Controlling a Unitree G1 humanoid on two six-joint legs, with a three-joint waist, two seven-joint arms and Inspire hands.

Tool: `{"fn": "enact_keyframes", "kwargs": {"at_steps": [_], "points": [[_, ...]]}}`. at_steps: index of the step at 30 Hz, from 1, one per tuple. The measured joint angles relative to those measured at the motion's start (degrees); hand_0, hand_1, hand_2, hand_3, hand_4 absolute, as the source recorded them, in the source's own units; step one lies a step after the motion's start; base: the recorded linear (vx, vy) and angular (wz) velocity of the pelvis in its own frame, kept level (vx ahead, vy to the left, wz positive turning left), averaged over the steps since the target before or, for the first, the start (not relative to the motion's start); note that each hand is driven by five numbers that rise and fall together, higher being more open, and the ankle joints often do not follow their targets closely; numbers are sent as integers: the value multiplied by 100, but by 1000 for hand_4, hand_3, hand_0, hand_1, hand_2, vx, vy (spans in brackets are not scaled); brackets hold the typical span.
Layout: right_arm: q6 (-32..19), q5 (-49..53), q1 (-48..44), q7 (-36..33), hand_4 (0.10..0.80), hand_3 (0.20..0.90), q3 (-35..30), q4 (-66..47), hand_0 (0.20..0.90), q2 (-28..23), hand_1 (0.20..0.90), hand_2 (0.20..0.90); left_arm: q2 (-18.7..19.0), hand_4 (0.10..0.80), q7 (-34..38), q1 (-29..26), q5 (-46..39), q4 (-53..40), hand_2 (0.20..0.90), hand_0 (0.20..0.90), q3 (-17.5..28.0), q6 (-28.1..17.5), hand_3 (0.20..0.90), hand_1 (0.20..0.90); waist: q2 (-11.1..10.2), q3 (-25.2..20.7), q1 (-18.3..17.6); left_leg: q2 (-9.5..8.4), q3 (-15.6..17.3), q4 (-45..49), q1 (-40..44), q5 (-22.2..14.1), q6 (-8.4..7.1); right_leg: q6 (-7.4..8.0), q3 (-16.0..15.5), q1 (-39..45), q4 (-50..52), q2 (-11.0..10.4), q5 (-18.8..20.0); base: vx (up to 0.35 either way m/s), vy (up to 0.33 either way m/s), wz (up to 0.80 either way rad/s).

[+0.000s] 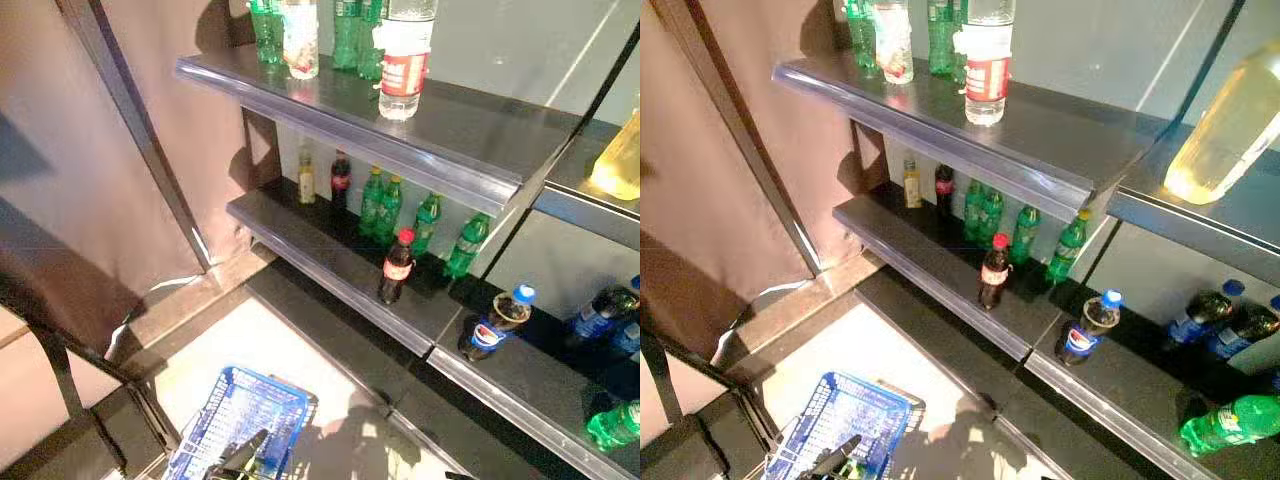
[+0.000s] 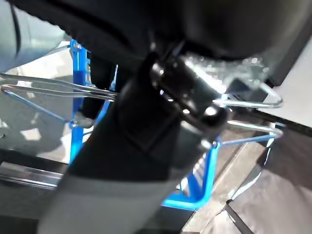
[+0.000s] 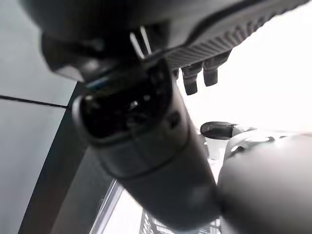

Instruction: Pick up the drink and place into the basket.

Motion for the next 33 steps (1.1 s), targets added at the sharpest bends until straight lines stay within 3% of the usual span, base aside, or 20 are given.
{"fn": "enact_keyframes", "kwargs": {"at_steps": [15, 28, 32, 33], "points": [[28, -288, 8, -137, 800, 900, 69, -75, 900, 36, 900, 900, 7, 100, 8, 2, 127, -133, 300, 300, -187, 90, 200, 300, -20, -13, 0, 35, -9, -11, -31, -4, 3, -4, -1, -1, -35, 3, 0, 0, 0, 0], [-129, -977, 5, -364, 800, 900, 683, -361, 900, -11, 900, 900, 9, 100, 57, 18, 247, -137, 300, 300, -193, 102, 200, 300, -47, -75, 45, 24, -30, -15, -25, -4, 4, 3, -24, 38, -39, -5, 1, 2, -1, 0], [-206, -1185, 110, -342, 800, 900, 1229, -1089, 900, -213, 900, 900, 8, 100, 187, 26, 288, -266, 300, 300, -191, 190, 200, 300, -62, -81, 83, 29, -52, -7, -19, -1, 3, 3, -44, 59, -40, 6, 1, -4, -45, 2], [-111, -1185, 303, -315, 800, 900, 1636, -2133, 900, -489, 900, 900, 5, 100, 260, 103, 290, -469, 300, 300, -194, 234, 200, 300, -71, -68, 103, 31, -72, -6, -23, 6, -2, 3, -59, 58, -45, 11, 1, -12, -54, 4]]}}
